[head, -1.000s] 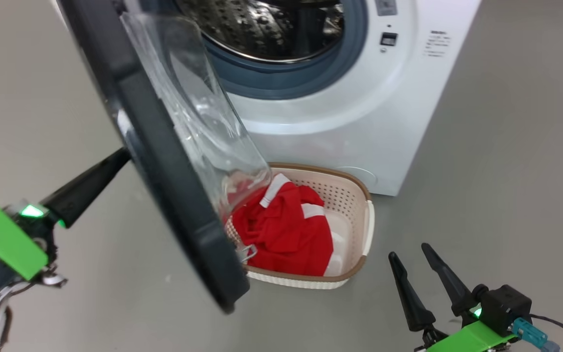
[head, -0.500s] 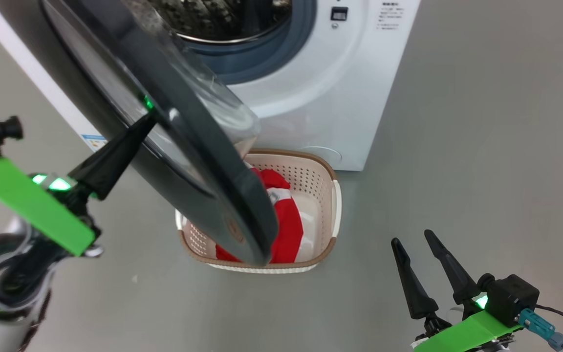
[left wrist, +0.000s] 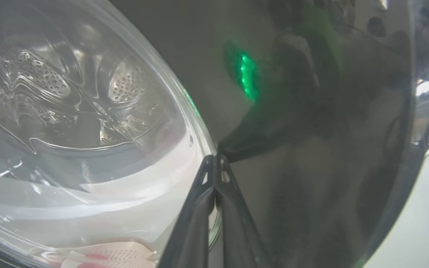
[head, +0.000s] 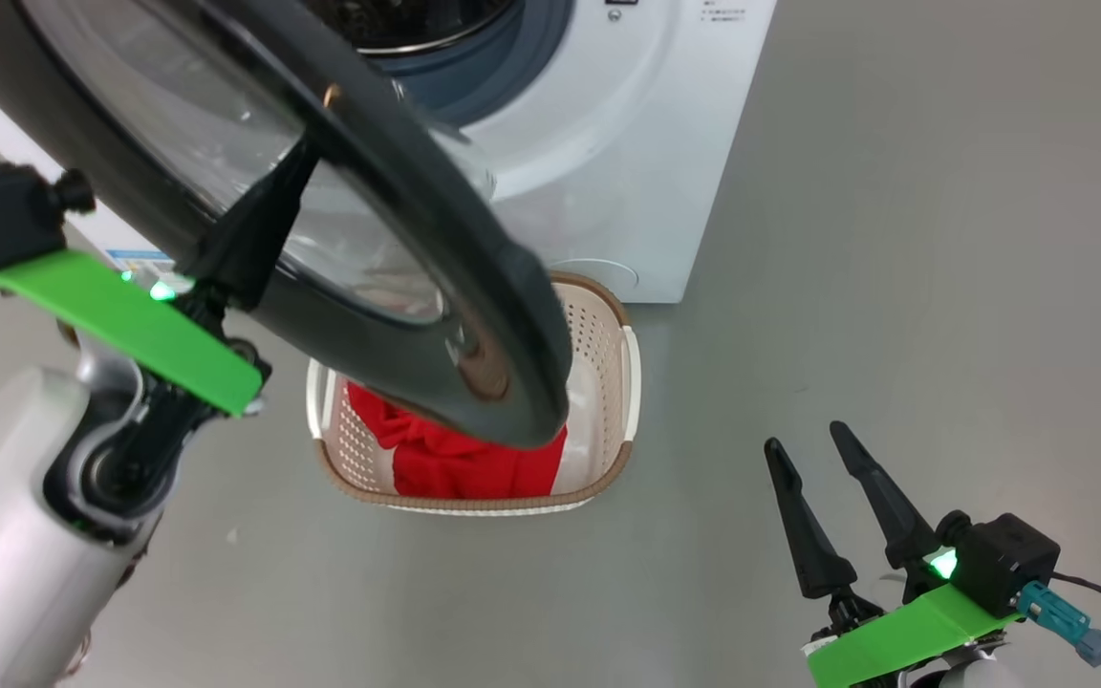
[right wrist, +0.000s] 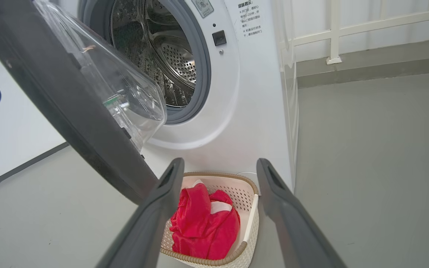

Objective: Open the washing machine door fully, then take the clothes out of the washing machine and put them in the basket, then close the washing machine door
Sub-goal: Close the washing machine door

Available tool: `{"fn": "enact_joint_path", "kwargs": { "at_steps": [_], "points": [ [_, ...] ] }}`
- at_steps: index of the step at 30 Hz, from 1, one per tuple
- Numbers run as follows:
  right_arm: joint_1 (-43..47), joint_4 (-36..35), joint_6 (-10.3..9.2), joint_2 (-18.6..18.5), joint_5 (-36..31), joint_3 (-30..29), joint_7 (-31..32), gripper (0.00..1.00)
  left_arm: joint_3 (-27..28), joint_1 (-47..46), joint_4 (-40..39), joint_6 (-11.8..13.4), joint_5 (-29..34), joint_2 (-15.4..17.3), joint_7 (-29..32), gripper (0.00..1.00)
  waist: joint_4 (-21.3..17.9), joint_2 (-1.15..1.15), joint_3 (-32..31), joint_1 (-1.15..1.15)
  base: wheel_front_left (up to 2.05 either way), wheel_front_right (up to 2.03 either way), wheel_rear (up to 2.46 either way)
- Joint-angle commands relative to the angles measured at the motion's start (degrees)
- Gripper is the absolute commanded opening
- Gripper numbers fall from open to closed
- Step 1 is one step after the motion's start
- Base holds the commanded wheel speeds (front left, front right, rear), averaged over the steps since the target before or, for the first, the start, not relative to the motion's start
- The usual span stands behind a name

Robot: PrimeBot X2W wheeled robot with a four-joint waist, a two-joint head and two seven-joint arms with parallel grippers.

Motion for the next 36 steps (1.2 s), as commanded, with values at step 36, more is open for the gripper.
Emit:
{"fn": "enact_joint_path", "kwargs": {
  "at_steps": [36],
  "points": [
    [-6.23, -3.72, 0.26, 0.05, 3.58, 2.6, -0.37, 1.0, -2.3, -23.7, 15.61, -0.41, 2.37, 1.15, -10.51, 0.0, -9.92, 0.0, 9.97, 0.0, 0.0, 0.0, 0.0]
  ]
}}
